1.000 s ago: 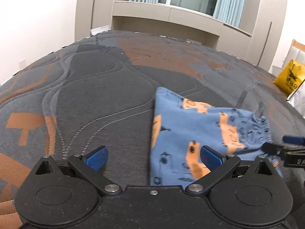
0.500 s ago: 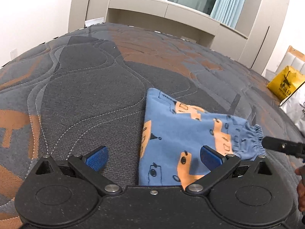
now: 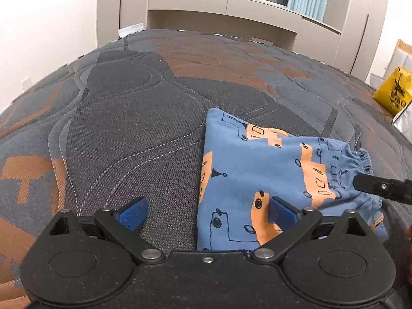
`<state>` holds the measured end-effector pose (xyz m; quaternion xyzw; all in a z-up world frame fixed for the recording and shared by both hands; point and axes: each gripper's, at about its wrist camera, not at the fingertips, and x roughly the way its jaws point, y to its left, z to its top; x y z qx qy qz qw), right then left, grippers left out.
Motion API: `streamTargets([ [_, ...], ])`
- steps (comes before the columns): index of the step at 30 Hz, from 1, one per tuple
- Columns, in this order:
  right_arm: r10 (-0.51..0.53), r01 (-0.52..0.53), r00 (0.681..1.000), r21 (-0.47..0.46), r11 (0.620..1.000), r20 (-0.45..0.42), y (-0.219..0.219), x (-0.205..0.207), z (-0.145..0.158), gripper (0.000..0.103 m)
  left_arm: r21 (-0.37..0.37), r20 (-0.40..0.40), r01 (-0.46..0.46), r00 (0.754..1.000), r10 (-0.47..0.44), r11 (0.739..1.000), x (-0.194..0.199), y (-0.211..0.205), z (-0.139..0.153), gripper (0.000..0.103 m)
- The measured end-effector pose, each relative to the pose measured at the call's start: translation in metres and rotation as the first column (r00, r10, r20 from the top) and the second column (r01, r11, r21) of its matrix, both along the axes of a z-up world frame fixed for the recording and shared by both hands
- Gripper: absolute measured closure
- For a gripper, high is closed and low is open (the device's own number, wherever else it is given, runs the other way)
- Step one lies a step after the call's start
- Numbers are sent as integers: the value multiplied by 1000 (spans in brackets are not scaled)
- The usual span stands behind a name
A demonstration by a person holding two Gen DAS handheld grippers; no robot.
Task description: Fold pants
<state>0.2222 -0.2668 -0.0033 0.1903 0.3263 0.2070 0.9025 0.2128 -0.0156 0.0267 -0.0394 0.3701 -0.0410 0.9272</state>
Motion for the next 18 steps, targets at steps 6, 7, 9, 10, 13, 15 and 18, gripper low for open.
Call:
streamTargets([
  [6,-33,33,999,9,999,-8,2,-5,-2,55,-11,17,26,1000,-26,1000,-5,0,4,34],
  [7,-37,37,999,15,999,-10,1,-6,-2,58,-31,20,27,999,-26,999,-6,2,4,43],
  [9,-44,44,999,33,998,-14,-1,-7,-3,63,-101,15,37,999,-35,994,-6,9,2,53],
  [10,-48,49,999,42,998,-17,-2,-7,-4,64,-145,11,41,999,-40,988,-6,13,1,60],
  [13,-62,63,998,56,996,-14,-2,-11,-4,68,-185,11,33,999,-32,982,-7,16,-1,63],
  [15,-70,70,998,52,996,-4,1,-13,-3,72,-165,15,35,999,-33,986,-7,14,-1,67],
  [18,-86,85,996,40,996,15,5,-17,0,76,-133,29,34,999,-31,991,-8,10,3,81],
])
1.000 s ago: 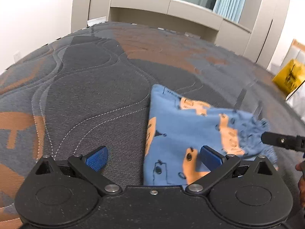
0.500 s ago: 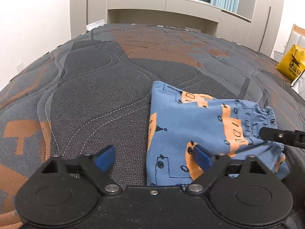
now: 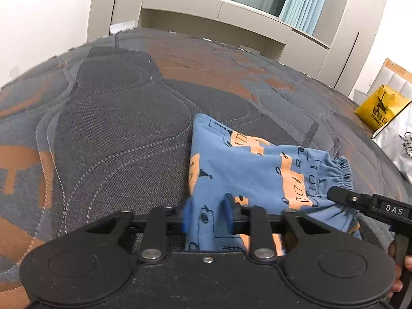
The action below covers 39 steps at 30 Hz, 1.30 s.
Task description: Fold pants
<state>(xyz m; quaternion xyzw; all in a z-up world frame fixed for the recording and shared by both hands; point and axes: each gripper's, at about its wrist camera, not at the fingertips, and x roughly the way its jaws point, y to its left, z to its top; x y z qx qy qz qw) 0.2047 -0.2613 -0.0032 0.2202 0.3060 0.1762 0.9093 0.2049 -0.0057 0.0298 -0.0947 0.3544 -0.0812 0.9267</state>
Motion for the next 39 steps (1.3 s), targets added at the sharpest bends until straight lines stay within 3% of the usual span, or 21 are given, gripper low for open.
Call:
streamTargets([
  [13,2,7,992,-66,998,129,30,-8,33,80,19,122,20,992,-22,1000,1,3,29,95],
  [25,86,-73,976,-76,994,199,96,58,47,80,62,178,-98,980,85,993,41,57,40,96],
  [31,103,-91,986,-96,991,127,115,91,24,79,47,128,-121,985,114,992,54,77,19,95],
  [39,77,-68,993,-98,993,91,108,92,10,78,44,125,-126,985,120,991,52,80,11,94],
])
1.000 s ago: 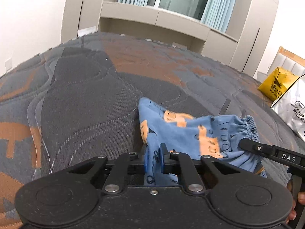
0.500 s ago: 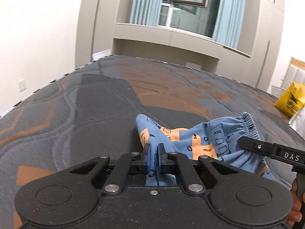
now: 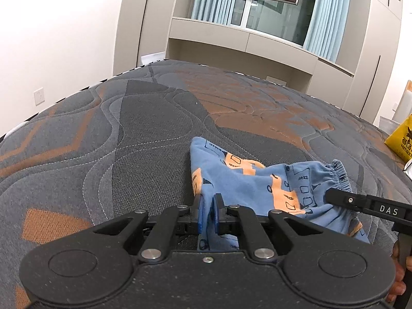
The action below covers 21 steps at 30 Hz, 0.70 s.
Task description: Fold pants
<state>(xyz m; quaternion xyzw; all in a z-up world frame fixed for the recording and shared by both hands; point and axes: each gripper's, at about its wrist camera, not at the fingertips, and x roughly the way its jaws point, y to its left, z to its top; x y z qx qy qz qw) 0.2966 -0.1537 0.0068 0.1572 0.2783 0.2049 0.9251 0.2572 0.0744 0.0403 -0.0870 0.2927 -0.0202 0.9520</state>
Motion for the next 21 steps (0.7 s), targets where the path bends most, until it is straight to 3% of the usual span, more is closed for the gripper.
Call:
streamTargets([
  [6,-6,6,1000,-12,1000,2,3,0,0,72,12,1,-1,1000,1,1000,-3,-5,1,82],
  [10,-10,10,1000,-23,1000,0,4,0,-2,63,22,14,-3,1000,3,1000,-7,-7,3,64],
  [14,-18,18,1000,-27,999,11,4,-2,-2,50,27,39,-13,999,11,1000,-13,-8,7,48],
  [18,-31,32,999,-34,999,30,2,-7,0,39,29,47,-16,999,14,999,-18,-10,11,38],
  [21,-44,46,998,-36,998,52,0,-14,3,28,40,62,-30,998,27,999,-25,-13,15,24],
])
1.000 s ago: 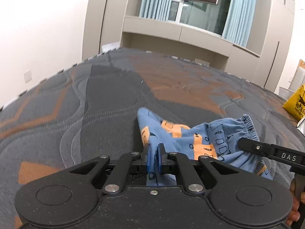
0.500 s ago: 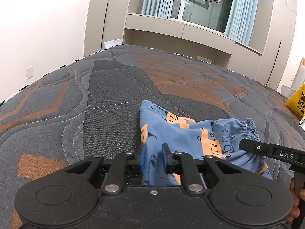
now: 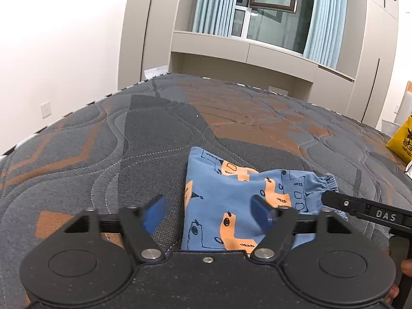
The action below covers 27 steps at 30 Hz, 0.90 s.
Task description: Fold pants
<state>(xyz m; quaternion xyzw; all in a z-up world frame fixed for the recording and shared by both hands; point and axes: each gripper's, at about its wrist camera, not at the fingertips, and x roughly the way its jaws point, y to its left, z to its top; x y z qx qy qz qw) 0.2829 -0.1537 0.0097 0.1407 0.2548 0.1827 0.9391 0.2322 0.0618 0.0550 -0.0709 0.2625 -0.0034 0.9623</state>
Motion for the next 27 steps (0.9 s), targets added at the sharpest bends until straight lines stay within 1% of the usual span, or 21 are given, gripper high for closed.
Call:
streamTargets([
  [2,-6,6,1000,-1,1000,17,-1,-6,3,19,3,8,-3,1000,3,1000,-6,-1,3,18],
  [3,-10,10,1000,-1,1000,25,-2,-10,5,16,3,11,-2,1000,2,1000,-9,-2,5,16],
  [4,-16,16,999,-1,1000,35,-3,-15,8,13,5,14,0,1000,0,1000,-13,-4,7,13],
  [5,-18,18,999,-2,1000,46,-4,-20,10,10,9,18,-1,1000,1,1000,-17,-5,8,8],
  [6,-19,20,998,-5,1000,61,-5,-27,14,8,16,24,-5,1000,4,1000,-22,-6,10,5],
  [7,-22,23,997,-10,1000,73,-6,-33,16,4,24,31,-10,999,9,1000,-27,-8,12,2],
  [8,-29,31,996,-18,999,87,-7,-40,19,2,31,37,-12,999,11,999,-32,-10,13,1],
  [10,-42,46,993,-35,998,115,-8,-56,24,0,40,48,-10,999,8,999,-43,-13,15,1],
  [13,-58,68,987,-62,996,149,-10,-82,30,0,53,66,-20,998,16,998,-65,-18,13,1],
  [18,-67,96,978,-140,986,198,-7,-136,30,0,60,39,-20,999,17,998,-102,-26,4,1],
  [22,-64,107,972,-185,977,224,-3,-177,28,0,79,39,-21,999,18,997,-137,-30,-4,1],
  [27,-81,131,969,-205,970,235,3,-219,23,0,98,49,-43,998,39,994,-174,-28,-10,1],
])
